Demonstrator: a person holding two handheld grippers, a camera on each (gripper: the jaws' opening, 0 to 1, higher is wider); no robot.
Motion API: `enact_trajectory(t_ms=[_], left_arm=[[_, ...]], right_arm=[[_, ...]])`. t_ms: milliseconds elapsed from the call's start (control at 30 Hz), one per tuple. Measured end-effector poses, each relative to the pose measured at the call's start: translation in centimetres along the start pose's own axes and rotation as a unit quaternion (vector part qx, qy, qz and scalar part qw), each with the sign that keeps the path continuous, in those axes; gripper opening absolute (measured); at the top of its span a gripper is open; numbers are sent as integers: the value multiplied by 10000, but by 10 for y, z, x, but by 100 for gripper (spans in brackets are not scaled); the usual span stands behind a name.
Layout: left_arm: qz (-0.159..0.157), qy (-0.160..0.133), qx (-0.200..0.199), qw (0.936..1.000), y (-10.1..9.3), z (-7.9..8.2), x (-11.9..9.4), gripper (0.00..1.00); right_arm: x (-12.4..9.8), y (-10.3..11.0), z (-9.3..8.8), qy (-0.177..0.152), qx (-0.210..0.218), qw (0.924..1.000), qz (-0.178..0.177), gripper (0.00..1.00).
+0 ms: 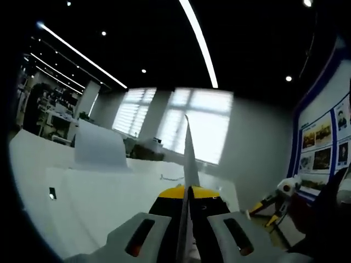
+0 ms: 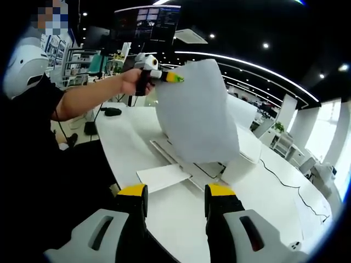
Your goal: Remove the paper from the printer output slot and place it on top of the printer
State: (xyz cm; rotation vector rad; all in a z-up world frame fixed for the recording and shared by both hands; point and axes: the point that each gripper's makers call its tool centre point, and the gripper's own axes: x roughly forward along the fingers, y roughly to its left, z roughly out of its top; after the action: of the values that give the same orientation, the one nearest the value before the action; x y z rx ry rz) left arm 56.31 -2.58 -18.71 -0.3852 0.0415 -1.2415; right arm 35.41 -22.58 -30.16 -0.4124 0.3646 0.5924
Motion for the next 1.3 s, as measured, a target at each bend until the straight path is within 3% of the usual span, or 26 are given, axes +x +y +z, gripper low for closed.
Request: enact_trajectory(t_ms=[500, 1300], left_arm=[[182, -345, -162, 9991, 10, 15, -5, 5], [545, -622, -289, 9962, 30, 18, -10, 5]], right_arm=[[-4, 0, 9, -12, -110, 9999, -14, 37], [-2, 2, 2, 65, -5, 10000, -28, 37]])
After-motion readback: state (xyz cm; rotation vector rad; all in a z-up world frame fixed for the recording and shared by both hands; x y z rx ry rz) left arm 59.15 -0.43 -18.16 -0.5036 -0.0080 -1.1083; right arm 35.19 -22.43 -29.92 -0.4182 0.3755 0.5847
